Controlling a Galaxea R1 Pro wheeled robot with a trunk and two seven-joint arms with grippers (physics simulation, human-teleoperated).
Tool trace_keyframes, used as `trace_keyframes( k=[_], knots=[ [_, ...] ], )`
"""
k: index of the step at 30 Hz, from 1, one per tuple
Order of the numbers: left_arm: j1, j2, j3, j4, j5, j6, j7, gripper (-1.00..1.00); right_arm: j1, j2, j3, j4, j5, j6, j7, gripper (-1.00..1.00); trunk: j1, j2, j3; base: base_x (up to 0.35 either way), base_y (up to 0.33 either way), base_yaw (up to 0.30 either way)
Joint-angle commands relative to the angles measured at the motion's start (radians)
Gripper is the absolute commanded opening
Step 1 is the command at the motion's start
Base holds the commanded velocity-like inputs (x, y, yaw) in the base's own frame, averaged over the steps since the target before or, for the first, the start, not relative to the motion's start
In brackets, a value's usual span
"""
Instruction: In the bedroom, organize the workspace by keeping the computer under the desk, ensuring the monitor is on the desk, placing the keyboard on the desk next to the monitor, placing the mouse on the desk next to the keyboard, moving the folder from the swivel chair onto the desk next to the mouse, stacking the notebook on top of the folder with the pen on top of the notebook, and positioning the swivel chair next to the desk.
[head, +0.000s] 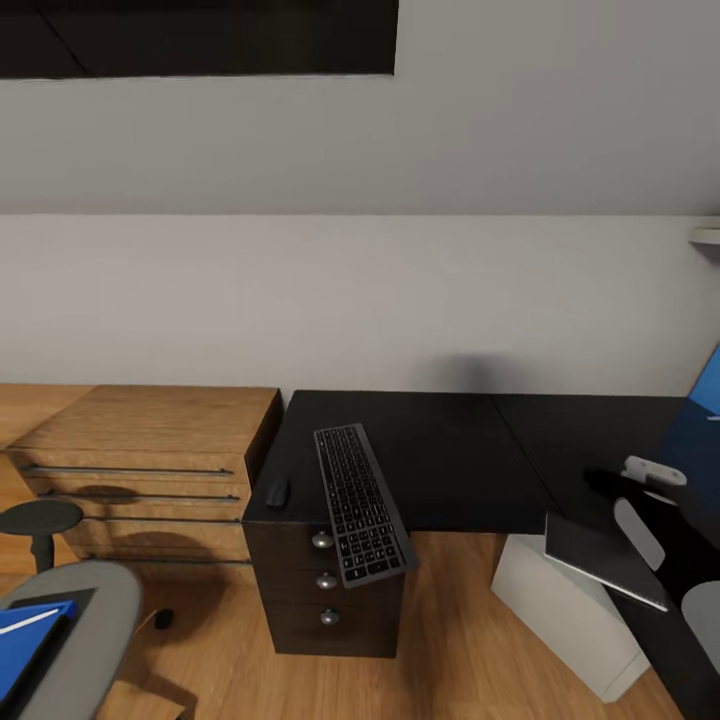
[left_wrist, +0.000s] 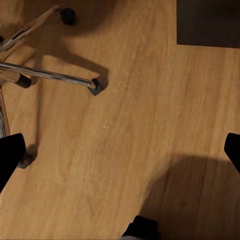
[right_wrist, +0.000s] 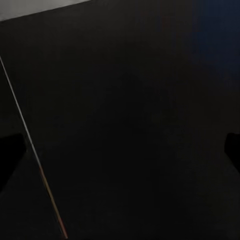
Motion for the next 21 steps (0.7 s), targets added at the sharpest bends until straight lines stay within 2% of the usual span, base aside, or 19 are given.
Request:
trace_keyframes(
  k=[1, 8, 9, 13, 17, 21],
  knots=[
    [-0.001, 0.001, -0.008, 0.000, 0.011, -0.006, 0.005, 1.00, 0.010, -0.002, 0.007, -0.029, -0.008, 0.011, -0.011, 1.00, -0.004, 0.007, 0.002, 0.000, 0.000, 0.000],
    [-0.001, 0.001, -0.008, 0.001, 0.011, -0.005, 0.005, 1.00, 0.127, -0.001, 0.006, -0.288, -0.011, 0.124, -0.054, 1.00, -0.031, 0.056, 0.024, 0.000, 0.000, 0.000],
    [-0.001, 0.001, -0.008, 0.001, 0.011, -0.005, 0.005, 1.00, 0.168, 0.000, 0.006, -0.378, -0.013, 0.157, -0.090, 1.00, -0.035, 0.063, 0.027, 0.000, 0.000, 0.000],
    [-0.001, 0.001, -0.008, 0.001, 0.011, -0.005, 0.006, 1.00, 0.245, 0.002, 0.006, -0.538, -0.020, 0.199, -0.183, 1.00, -0.050, 0.091, 0.040, 0.000, 0.000, 0.000],
    [-0.001, 0.001, -0.008, 0.001, 0.011, -0.007, 0.006, 1.00, 0.312, 0.003, 0.005, -0.669, -0.053, 0.228, -0.263, 1.00, -0.058, 0.105, 0.046, 0.000, 0.000, 0.000],
    [-0.001, 0.001, -0.008, 0.001, 0.011, -0.009, 0.007, 1.00, 0.336, 0.003, 0.004, -0.721, -0.086, 0.255, -0.288, 1.00, -0.058, 0.105, 0.046, 0.000, 0.000, 0.000]
  ],
)
